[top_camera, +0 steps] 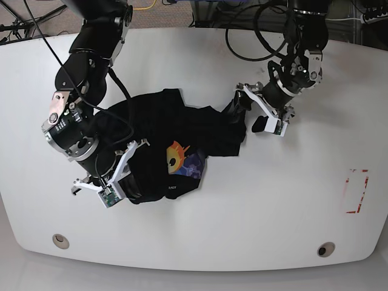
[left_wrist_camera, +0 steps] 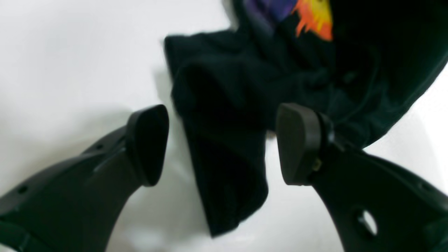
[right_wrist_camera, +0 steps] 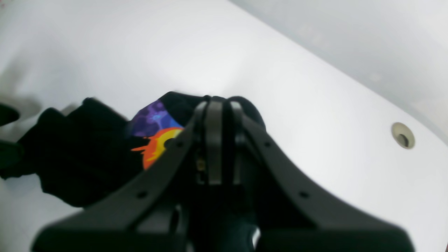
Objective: Fold the T-shirt properly
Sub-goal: 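Grasp the shirt's sleeve end with the left gripper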
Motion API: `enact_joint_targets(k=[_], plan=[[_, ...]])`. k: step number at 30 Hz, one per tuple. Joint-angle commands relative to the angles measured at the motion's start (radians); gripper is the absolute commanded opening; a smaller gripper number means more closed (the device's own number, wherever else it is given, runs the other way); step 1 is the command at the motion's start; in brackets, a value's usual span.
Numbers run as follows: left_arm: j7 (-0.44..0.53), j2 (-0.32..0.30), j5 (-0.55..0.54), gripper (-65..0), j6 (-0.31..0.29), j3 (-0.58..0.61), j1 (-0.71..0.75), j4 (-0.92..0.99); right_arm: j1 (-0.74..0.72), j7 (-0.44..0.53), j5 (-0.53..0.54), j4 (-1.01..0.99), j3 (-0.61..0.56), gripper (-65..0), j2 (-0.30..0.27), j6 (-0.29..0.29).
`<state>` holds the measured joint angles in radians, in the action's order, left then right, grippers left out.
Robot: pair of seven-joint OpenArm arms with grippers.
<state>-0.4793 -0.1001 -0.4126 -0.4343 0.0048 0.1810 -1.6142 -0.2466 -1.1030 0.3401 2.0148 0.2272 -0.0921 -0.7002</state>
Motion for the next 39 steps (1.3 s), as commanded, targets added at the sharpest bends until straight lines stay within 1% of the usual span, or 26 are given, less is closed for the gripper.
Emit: enact_joint_targets(k=[1, 8, 12, 18, 28, 39], plan=[[-0.002, 0.006, -0.004, -20.7, 0.006, -0.001, -0.016, -0.011, -0.019, 0.035, 0.010, 0.022, 0.010, -63.9, -0.010, 0.002], [-0.060, 0.015, 0.008, -21.3, 0.016, 0.015, -0.039, -0.016, 0.005, 0.036, 0.013, 0.031, 0.041, -64.1, -0.010, 0.002], [-0.077, 0.010, 0.010, -21.4, 0.008, 0.024, -0.051, -0.010, 0.005, 0.038, 0.018, 0.047, 0.044, -64.3, -0.013, 0.002], [-0.079, 0.008, 0.011, -21.3, 0.006, 0.044, -0.062, -0.007, 0.005, 0.037, 0.021, 0.054, 0.046, -64.4, -0.018, 0.002], [-0.051, 0.008, 0.017, -20.7, 0.005, 0.100, -0.047, -0.013, -0.018, 0.050, 0.014, 0.063, 0.049, -64.5, -0.040, 0.002], [-0.066, 0.020, 0.011, -21.4, 0.008, 0.091, -0.074, 0.056, -0.028, 0.037, 0.018, 0.057, 0.038, -64.4, -0.028, 0.002]])
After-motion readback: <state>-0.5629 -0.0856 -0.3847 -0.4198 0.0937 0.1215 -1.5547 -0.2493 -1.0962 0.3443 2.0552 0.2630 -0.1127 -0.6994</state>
